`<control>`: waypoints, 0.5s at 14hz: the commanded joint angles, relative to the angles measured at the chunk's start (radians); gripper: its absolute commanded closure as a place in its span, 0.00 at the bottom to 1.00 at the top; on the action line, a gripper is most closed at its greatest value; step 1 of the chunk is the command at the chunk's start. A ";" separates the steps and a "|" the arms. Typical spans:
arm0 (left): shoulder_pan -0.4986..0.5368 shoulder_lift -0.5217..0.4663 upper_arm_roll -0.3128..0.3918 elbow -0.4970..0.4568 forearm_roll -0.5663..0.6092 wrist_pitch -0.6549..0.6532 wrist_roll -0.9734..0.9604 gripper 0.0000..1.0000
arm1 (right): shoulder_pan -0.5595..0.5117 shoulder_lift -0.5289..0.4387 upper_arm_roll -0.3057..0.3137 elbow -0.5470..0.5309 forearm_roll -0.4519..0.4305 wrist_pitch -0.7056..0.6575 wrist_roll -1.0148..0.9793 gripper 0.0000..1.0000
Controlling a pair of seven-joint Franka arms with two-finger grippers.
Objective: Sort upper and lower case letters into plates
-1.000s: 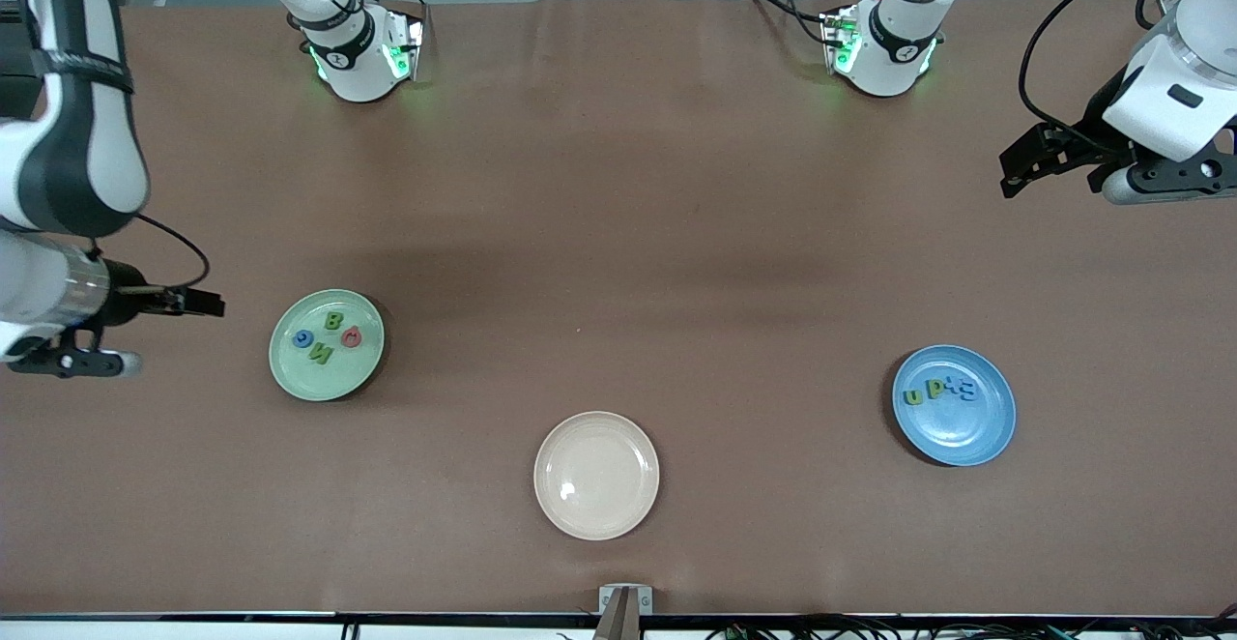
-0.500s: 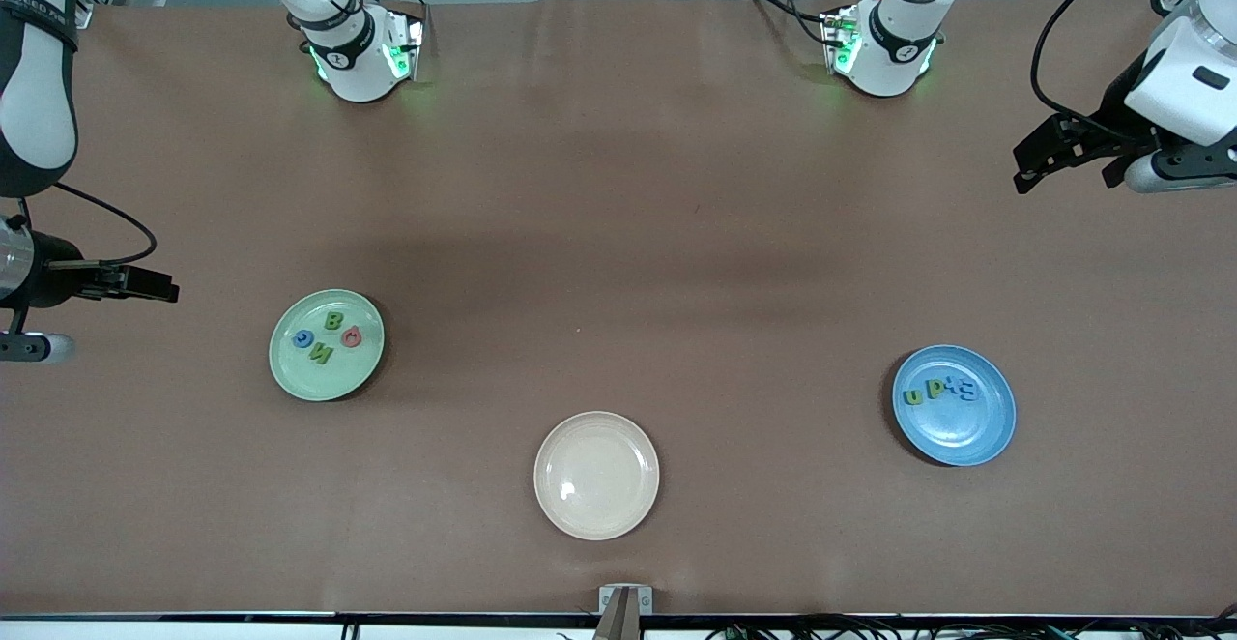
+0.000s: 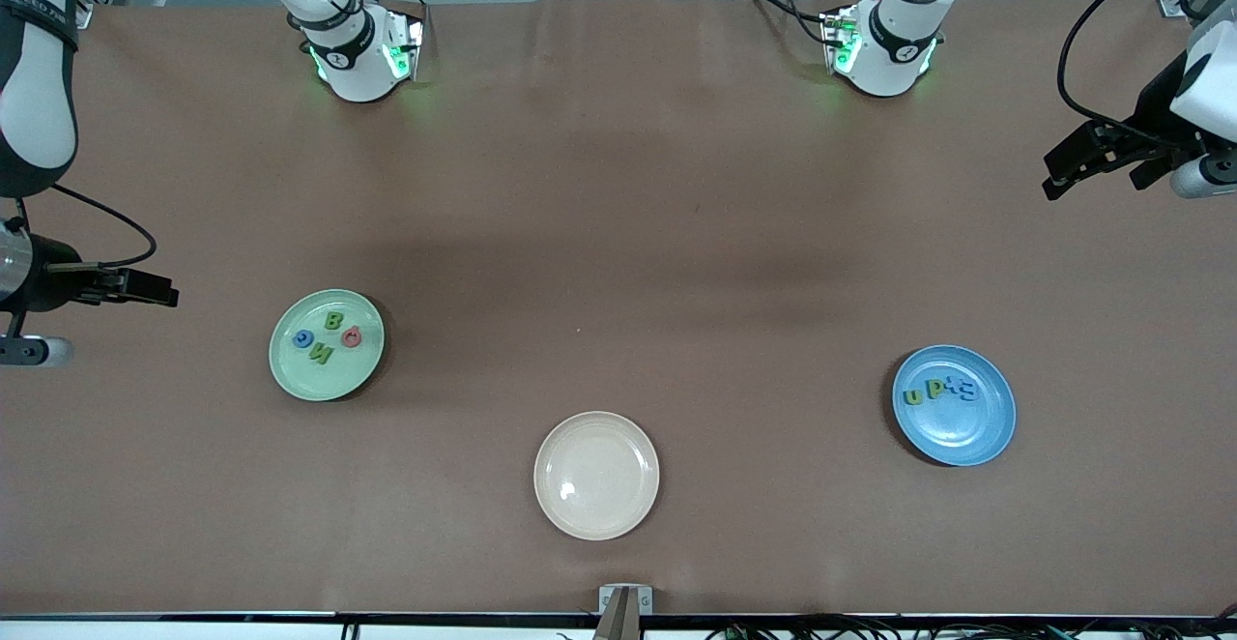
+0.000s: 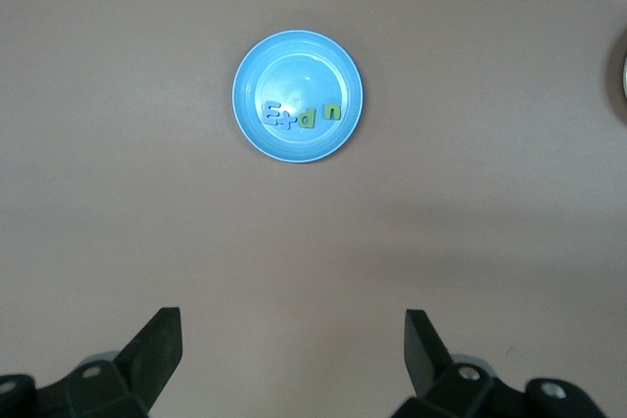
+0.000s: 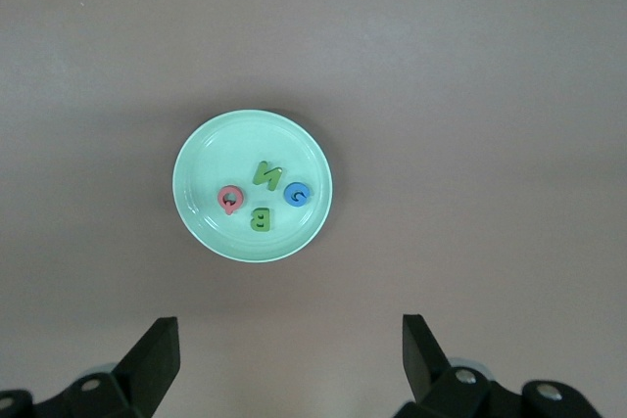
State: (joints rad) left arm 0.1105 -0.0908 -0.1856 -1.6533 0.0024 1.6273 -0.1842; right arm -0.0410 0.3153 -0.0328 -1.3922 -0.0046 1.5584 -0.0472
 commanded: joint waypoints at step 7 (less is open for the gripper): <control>0.002 -0.024 -0.011 -0.019 -0.018 -0.009 0.023 0.00 | 0.021 -0.146 0.010 -0.077 -0.006 -0.080 -0.008 0.00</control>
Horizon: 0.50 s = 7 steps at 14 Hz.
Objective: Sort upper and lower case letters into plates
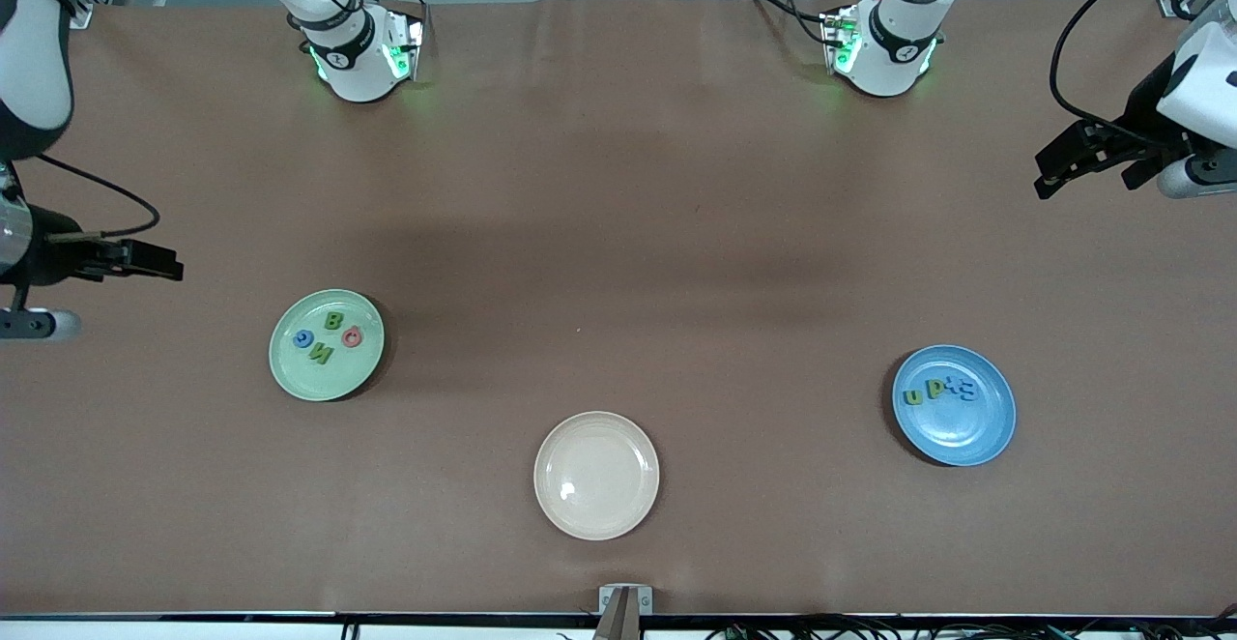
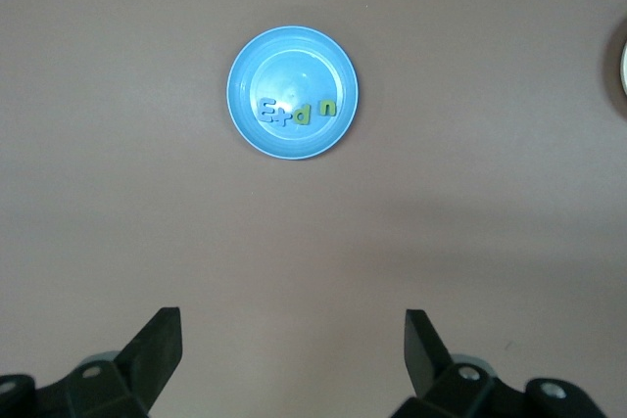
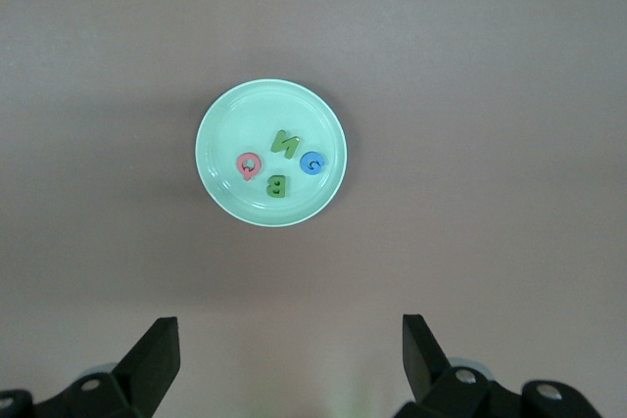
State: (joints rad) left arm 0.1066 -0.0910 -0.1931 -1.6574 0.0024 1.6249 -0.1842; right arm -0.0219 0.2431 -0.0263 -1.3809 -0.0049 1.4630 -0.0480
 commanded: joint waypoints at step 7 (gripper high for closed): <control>0.002 -0.024 -0.005 -0.015 -0.018 -0.008 0.023 0.00 | 0.005 -0.189 -0.006 -0.176 -0.007 0.028 -0.009 0.00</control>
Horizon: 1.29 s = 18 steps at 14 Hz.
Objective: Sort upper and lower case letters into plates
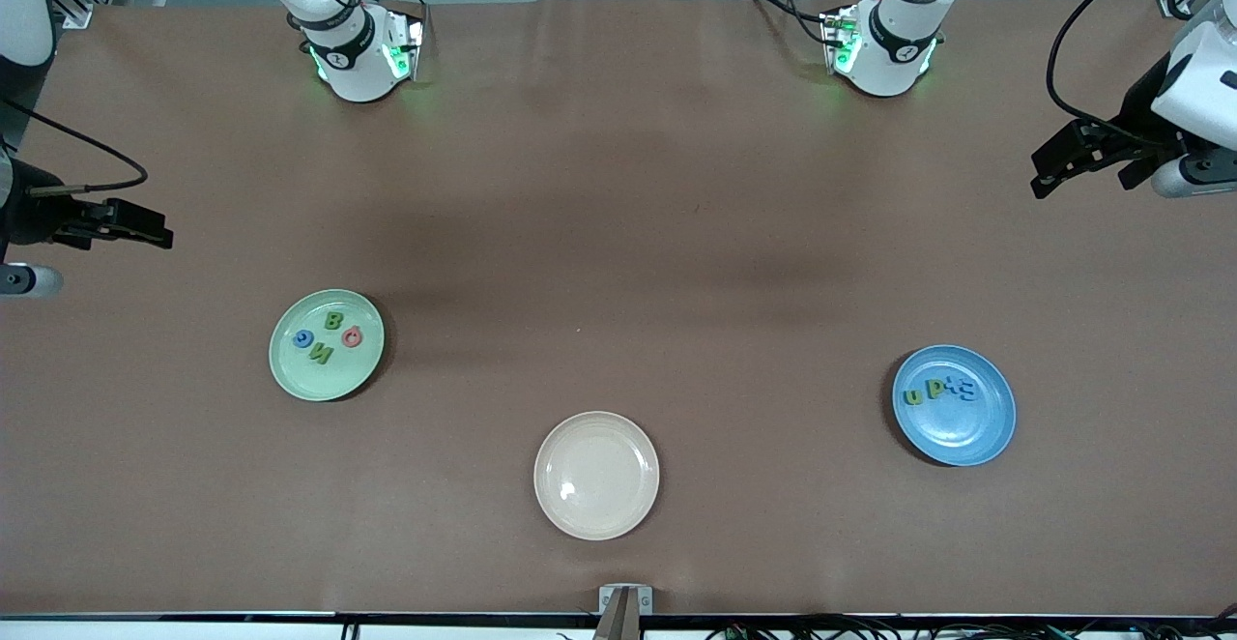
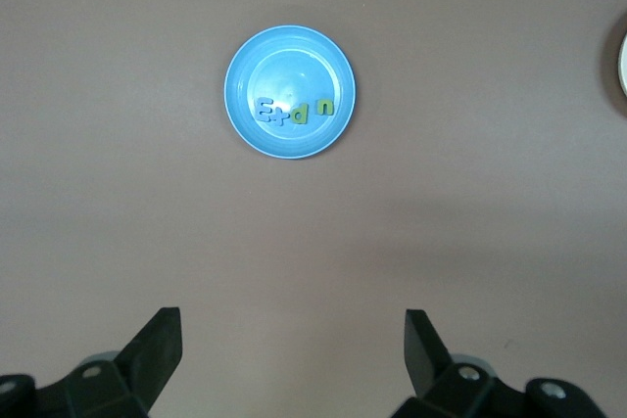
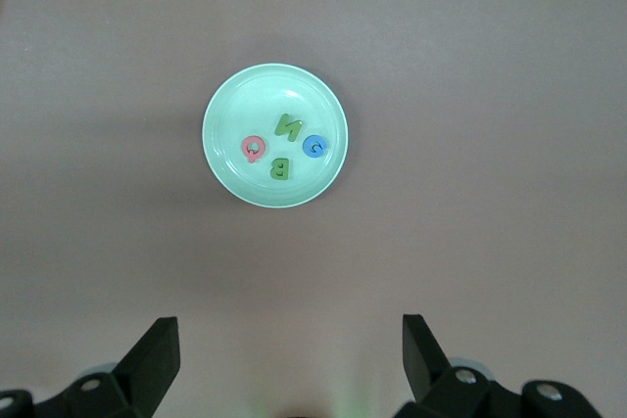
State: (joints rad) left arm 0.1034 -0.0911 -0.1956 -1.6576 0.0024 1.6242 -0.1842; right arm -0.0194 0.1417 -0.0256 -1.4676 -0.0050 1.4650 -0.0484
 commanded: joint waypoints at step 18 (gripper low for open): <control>0.010 -0.015 -0.007 -0.008 -0.019 -0.015 0.025 0.00 | 0.001 -0.246 0.000 -0.231 0.000 0.124 -0.007 0.00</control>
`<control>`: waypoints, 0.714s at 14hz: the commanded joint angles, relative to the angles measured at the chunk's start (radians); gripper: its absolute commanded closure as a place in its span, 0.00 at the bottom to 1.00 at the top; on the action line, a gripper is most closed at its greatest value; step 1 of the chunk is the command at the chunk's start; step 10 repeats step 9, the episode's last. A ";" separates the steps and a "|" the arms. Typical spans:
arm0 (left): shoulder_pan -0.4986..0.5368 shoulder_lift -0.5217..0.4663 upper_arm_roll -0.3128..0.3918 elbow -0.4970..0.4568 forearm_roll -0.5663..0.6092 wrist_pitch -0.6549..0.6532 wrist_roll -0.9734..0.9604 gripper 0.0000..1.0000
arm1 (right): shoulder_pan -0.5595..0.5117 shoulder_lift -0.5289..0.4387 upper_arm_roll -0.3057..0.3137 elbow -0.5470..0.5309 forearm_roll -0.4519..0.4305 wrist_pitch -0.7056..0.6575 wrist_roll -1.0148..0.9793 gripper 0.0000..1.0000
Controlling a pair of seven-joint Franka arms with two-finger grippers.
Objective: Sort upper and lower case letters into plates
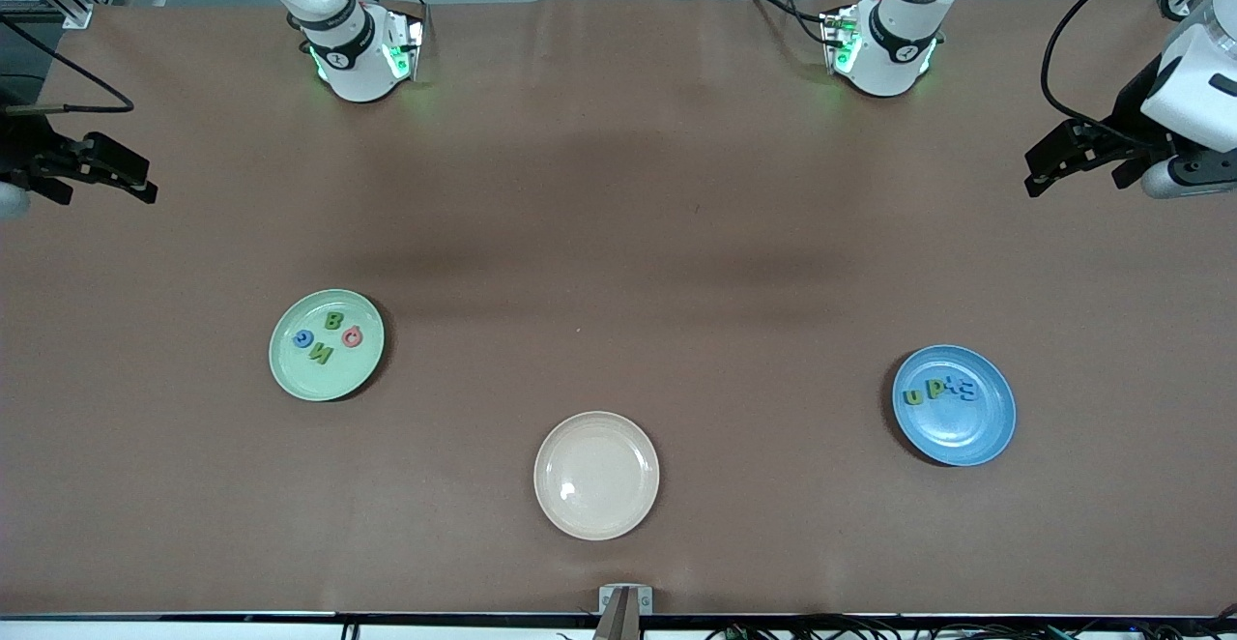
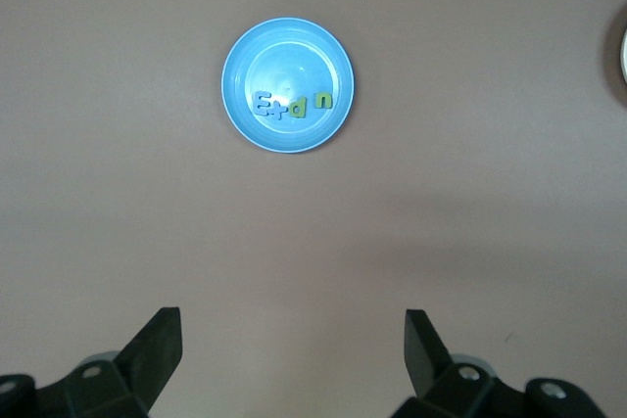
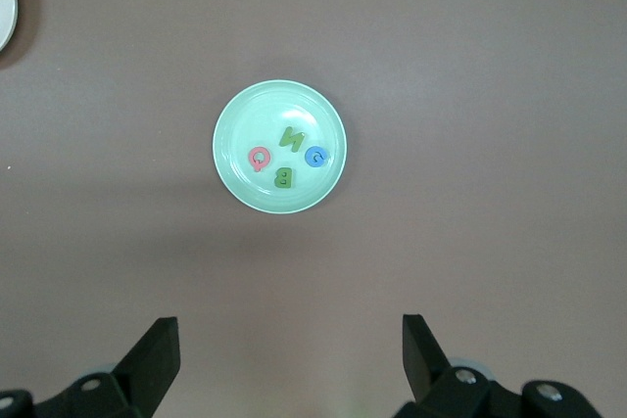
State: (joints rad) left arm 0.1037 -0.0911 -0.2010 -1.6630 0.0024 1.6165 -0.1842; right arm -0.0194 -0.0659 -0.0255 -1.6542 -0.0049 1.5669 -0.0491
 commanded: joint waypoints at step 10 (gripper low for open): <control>0.004 0.005 -0.003 0.028 -0.018 -0.021 0.020 0.00 | 0.000 -0.040 -0.002 -0.044 0.023 0.032 -0.006 0.00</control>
